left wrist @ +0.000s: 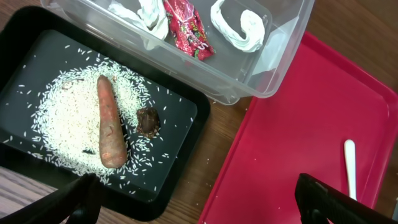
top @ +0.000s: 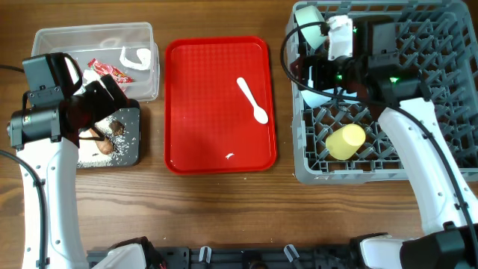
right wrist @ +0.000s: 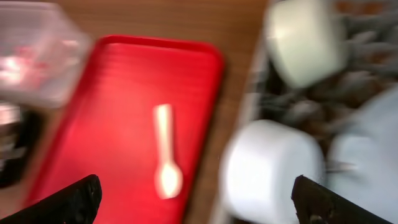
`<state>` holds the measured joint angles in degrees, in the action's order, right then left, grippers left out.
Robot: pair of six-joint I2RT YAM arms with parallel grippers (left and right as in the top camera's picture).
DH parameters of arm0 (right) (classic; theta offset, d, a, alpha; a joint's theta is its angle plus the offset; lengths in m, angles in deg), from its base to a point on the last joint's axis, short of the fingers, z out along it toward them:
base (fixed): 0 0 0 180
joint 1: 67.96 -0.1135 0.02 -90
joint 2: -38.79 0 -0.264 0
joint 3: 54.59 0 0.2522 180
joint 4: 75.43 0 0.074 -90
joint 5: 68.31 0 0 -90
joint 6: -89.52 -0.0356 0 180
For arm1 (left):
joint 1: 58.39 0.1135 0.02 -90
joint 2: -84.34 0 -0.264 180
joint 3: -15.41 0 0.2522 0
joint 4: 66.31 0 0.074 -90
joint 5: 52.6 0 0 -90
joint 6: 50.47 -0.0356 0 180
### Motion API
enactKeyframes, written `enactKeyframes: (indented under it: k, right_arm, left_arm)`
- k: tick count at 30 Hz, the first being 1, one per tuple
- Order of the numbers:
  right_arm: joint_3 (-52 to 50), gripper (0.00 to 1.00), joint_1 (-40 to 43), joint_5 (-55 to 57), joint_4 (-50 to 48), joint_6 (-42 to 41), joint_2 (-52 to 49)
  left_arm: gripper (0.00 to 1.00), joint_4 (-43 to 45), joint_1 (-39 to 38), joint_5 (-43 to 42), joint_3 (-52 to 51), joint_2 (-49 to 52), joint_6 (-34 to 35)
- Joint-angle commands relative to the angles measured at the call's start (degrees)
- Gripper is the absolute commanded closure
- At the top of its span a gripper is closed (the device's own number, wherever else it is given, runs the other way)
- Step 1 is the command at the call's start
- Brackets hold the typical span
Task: Sort waste into correct bins and load items into the dishwasher rack
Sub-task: 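Reach the right gripper to the white spoon and grasp it, then lift the white spoon off the red tray with the right gripper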
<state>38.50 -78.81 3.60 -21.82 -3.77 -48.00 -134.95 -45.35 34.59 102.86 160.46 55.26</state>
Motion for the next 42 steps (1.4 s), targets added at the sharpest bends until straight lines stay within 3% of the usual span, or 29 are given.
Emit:
enactKeyframes:
  k: [1,6,10,12,15,21,31,42]
  right_arm:
    - [0.6,0.07,-4.6,-7.0,-0.4,-2.9,-2.5]
    - [0.6,0.07,-13.4,3.5,-1.7,-2.0,-7.3]
    - [0.6,0.07,-18.7,9.4,-1.7,3.2,-12.4]
    - [0.6,0.18,-19.8,9.4,-2.0,5.7,-14.8]
    - [0.6,0.3,-20.1,9.4,-2.4,6.5,-17.8]
    - [0.6,0.36,-19.5,9.4,-5.7,7.8,-23.0]
    - [0.6,0.57,-19.1,19.3,-12.0,7.5,-31.0]
    - [0.6,0.69,-15.6,19.4,-14.4,4.6,-32.6]
  left_arm:
    - [0.0,0.2,0.3,0.7,0.6,-0.2,-0.3]
    - [0.0,0.1,0.3,0.7,0.6,-0.2,-0.3]
    - [0.0,0.1,0.3,0.7,0.6,-0.2,-0.3]
    - [0.0,0.1,0.3,0.7,0.6,-0.2,-0.3]
    - [0.0,0.2,0.3,0.7,0.6,-0.2,-0.3]
    - [0.0,0.2,0.3,0.7,0.6,-0.2,-0.3]
    - [0.0,0.1,0.3,0.7,0.6,-0.2,-0.3]
    - [0.0,0.2,0.3,0.7,0.6,-0.2,-0.3]
